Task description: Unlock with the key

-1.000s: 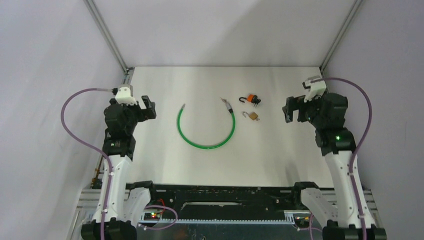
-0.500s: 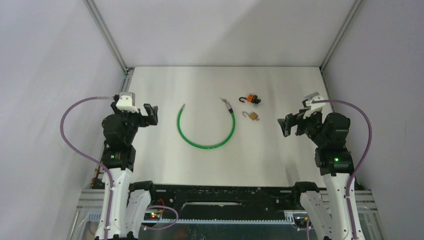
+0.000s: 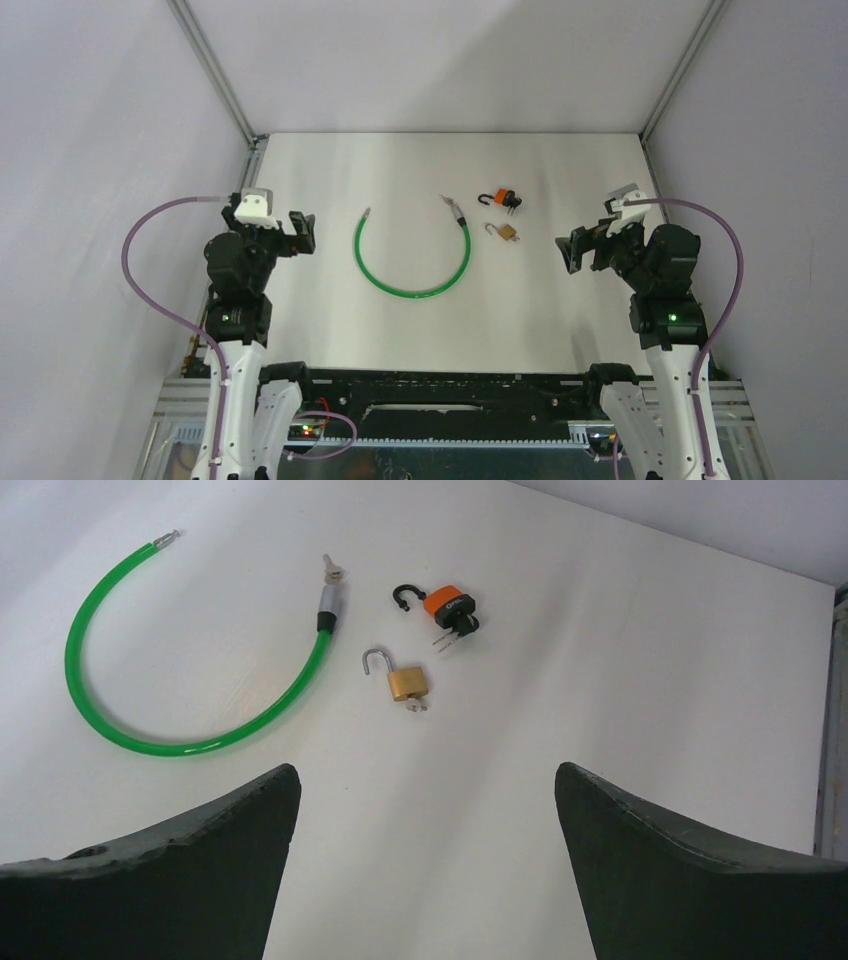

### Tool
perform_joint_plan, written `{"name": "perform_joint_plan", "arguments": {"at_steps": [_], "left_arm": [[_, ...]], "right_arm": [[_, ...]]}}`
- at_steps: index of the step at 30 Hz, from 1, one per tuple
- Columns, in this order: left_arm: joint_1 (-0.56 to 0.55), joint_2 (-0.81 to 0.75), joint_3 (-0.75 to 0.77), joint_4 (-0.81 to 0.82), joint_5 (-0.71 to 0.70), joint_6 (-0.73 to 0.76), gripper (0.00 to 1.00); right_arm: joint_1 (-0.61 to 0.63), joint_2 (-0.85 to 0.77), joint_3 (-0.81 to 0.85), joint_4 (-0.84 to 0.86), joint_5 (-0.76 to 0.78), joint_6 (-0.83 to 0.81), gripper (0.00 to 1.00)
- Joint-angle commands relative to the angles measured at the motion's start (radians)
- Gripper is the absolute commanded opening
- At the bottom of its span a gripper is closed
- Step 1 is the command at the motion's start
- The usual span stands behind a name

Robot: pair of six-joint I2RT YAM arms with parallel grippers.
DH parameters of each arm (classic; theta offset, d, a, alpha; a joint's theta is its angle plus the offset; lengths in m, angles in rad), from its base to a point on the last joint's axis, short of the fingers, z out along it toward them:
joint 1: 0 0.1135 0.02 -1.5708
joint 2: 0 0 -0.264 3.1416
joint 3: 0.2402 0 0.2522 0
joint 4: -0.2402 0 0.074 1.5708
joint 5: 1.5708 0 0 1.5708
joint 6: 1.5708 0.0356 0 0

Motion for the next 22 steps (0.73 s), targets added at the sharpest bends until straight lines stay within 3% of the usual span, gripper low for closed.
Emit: {"name": "perform_joint_plan", "arguments": {"at_steps": [1,22], "left_arm": [[-0.005,-0.002,-0.011,0.006,0.007,0.026,1.00],[-0.004,-0.007,-0.011,-0.007,0.018,0.036,1.00]], "right_arm": [[-0.013,0.000,0.012,0.016,-0.023,-0.016,1.00],[-0.017,0.000,0.006,0.012,-0.042,-0.024,0.99]]}}
